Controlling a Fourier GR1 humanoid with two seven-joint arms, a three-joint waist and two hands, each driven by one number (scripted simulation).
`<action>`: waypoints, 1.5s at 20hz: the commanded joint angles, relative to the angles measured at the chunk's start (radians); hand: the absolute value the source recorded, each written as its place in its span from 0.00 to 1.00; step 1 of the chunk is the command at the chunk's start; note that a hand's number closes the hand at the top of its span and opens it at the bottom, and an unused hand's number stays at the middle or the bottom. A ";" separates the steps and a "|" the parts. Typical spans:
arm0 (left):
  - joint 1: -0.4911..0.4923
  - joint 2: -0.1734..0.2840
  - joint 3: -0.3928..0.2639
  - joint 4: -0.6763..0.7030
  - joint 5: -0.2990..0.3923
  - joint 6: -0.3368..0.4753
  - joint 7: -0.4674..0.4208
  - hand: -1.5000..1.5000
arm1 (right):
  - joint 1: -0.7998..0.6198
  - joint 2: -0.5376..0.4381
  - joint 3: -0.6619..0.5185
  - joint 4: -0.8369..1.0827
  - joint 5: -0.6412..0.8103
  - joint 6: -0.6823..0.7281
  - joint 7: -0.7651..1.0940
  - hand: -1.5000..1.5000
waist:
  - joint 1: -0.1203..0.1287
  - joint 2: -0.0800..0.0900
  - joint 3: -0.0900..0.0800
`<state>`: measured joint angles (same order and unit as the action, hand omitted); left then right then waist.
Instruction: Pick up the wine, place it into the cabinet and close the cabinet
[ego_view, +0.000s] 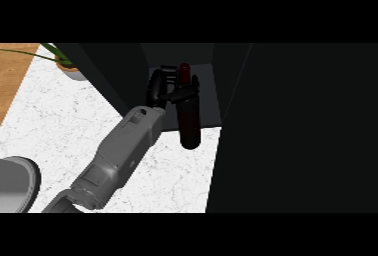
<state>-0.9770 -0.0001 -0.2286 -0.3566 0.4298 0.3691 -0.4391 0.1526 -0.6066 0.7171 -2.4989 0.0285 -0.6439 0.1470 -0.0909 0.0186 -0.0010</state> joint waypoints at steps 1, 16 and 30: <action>-0.082 0.000 0.034 0.076 0.018 0.019 0.009 1.00 | 0.030 -0.021 -0.001 -0.161 -0.051 0.019 0.050 0.00 | -0.002 0.004 0.000; -0.141 0.050 0.062 0.236 -0.018 0.088 -0.112 0.00 | 0.093 -0.024 0.036 -0.136 -0.058 0.047 -0.058 0.00 | -0.043 0.017 0.000; -0.145 0.077 0.088 0.259 -0.014 0.048 -0.190 0.00 | 0.109 -0.030 0.024 -0.131 -0.068 0.063 -0.103 0.00 | -0.038 0.022 -0.002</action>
<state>-1.1455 0.0722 -0.1502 -0.0855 0.4107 0.4687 -0.5773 0.2251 -0.6209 0.7399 -2.4937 0.0012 -0.5837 0.0099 -0.1320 0.0392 -0.0025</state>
